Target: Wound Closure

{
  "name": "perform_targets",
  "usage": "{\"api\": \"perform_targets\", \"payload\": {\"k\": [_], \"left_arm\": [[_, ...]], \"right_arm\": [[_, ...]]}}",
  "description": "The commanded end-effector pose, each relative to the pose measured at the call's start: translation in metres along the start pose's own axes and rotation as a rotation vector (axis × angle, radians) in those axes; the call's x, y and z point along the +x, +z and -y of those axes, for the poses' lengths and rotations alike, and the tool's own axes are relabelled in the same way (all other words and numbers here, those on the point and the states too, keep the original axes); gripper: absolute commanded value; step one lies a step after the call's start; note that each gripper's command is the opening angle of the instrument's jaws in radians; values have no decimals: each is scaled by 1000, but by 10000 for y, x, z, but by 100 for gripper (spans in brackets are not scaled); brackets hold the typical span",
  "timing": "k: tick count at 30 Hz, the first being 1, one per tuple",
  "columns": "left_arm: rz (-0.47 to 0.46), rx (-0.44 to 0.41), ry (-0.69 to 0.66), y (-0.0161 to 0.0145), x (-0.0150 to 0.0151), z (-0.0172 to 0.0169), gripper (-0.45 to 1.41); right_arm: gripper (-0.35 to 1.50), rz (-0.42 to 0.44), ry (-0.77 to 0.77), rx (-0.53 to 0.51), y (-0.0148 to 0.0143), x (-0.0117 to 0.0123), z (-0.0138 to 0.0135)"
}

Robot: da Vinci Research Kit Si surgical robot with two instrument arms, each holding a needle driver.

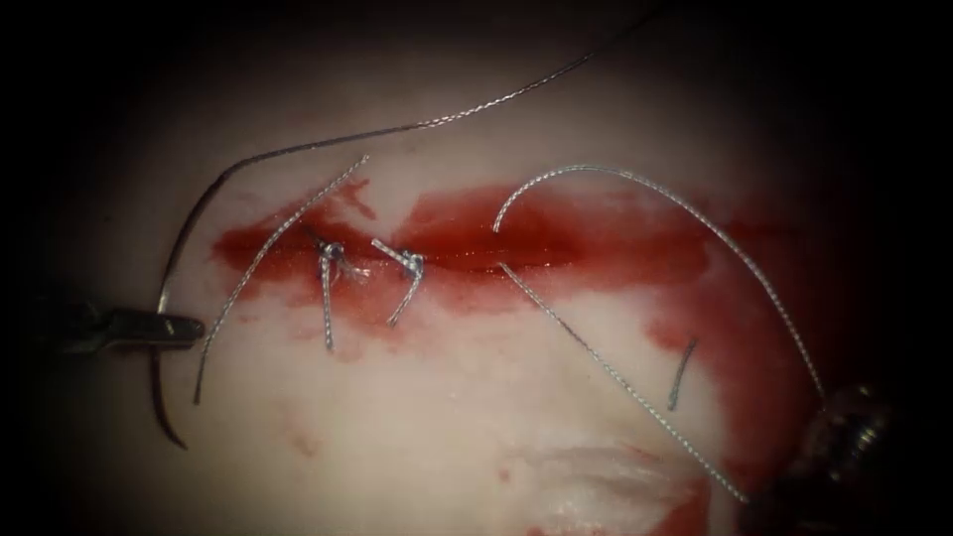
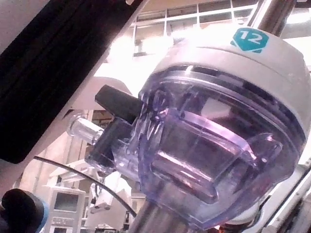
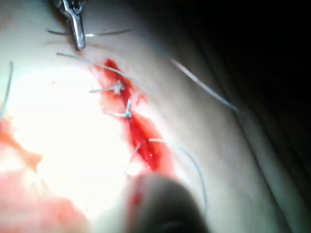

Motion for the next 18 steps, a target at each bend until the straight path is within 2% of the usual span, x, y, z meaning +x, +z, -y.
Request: {"api": "perform_targets", "payload": {"k": [1,7,14,16,17,18], "left_arm": [[3,5,4,2,-8,10,-45],[3,5,4,1,-8,10,-45],[2,5,4,1,-8,10,-45],[2,5,3,1,-8,10,-45],[2,5,3,1,-8,10,-45],[2,5,3,1,-8,10,-45]], "right_arm": [[-35,16,22,-12,-10,-1,-15],[-35,81,-58,-70,-25,-31,-50],[-35,172,-126,-89,-31,-56,-64],[-35,135,-142,-87,-34,-56,-64],[8,84,-150,-80,-38,-53,-63],[14,24,-152,-70,-42,-49,-61]]}}
